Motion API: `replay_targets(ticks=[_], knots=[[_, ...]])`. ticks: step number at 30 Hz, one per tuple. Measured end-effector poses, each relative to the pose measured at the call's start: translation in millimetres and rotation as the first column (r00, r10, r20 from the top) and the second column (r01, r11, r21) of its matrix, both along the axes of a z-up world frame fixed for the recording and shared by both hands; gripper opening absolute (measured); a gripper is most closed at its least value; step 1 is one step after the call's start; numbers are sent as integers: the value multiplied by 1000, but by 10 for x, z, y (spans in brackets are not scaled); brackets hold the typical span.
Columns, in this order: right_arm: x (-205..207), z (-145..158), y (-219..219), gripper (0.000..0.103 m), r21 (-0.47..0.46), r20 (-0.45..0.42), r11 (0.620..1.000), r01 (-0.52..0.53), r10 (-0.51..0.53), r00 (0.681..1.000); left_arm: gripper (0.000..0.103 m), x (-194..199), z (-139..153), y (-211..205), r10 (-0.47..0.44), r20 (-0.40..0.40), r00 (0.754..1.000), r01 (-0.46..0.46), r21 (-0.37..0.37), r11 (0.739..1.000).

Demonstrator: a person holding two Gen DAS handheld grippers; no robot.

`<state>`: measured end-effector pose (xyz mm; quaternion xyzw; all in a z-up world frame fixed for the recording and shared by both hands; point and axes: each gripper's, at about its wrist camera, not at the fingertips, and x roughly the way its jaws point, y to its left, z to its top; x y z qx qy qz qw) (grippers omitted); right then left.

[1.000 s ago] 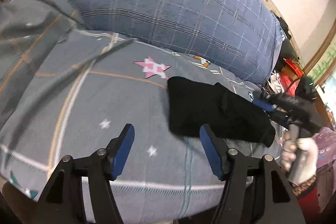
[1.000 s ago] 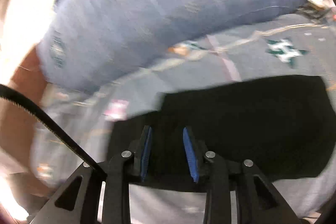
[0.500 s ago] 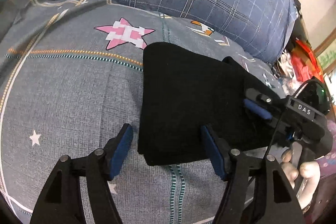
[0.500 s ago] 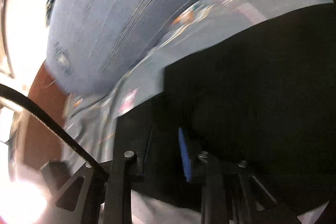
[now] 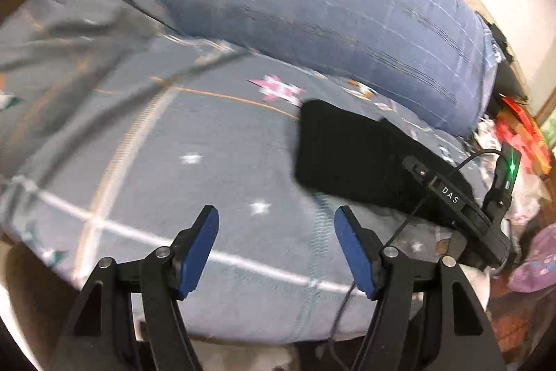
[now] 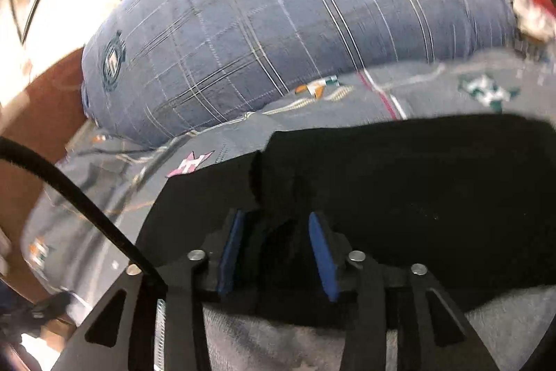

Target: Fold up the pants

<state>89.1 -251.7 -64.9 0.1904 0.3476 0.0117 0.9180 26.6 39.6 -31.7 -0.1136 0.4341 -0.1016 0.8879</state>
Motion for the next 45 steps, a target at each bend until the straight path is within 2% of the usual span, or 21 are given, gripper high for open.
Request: replay_targets(ticks=[4,7,9,11,12,13,14,15,17,18,20,24,26,33,38,40,42,45], knots=[[-49,30,336,50,-81,12,996,-43,44,999,68,-269,77,178,71,28,997,-72,40,997],[-127,-2,574,51,-203,15,977,-69,73,997,68,-415,136,280,99,17,995,-100,44,994],[-167,4,709,51,-270,26,960,-80,91,996,68,-489,265,328,118,49,992,-121,54,991],[-287,128,782,51,-298,75,952,-74,100,992,69,-512,428,397,137,91,986,-141,45,989],[-381,246,803,52,-301,130,952,-62,105,986,77,-483,458,426,145,91,985,-149,35,988],[-483,357,819,66,-302,190,952,-50,112,975,81,-454,446,451,150,75,986,-153,33,988],[-575,428,827,78,-307,249,951,-40,120,961,81,-422,388,462,162,50,986,-164,42,986],[-614,434,853,99,-321,285,946,-46,143,948,81,-429,294,456,180,29,983,-181,53,982],[-525,296,962,93,-387,206,918,-92,183,961,81,-491,130,353,162,7,987,-162,73,984],[-472,194,992,85,-407,154,906,-113,190,970,81,-534,69,266,134,3,991,-134,104,986],[-447,79,1044,82,-400,98,902,-159,215,972,81,-606,41,123,87,24,996,-90,162,983],[-483,66,1194,82,-433,105,882,-186,254,961,81,-654,114,-1,43,83,996,-57,181,982],[-463,26,1207,82,-453,99,873,-179,249,964,81,-672,97,-33,34,81,996,-49,187,981],[-349,-83,1029,82,-386,41,909,-157,187,981,81,-623,1,-24,37,42,998,-44,182,982],[-412,26,976,83,-380,85,914,-144,189,978,81,-510,-4,11,49,29,998,-53,161,985],[-406,71,925,88,-362,111,922,-135,187,976,81,-437,5,73,70,28,997,-73,144,987],[-352,8,894,88,-361,70,922,-138,175,982,81,-429,-31,88,77,27,997,-80,138,987],[-294,-65,917,88,-350,24,924,-156,175,984,81,-465,-139,19,38,-8,999,-36,153,988]])
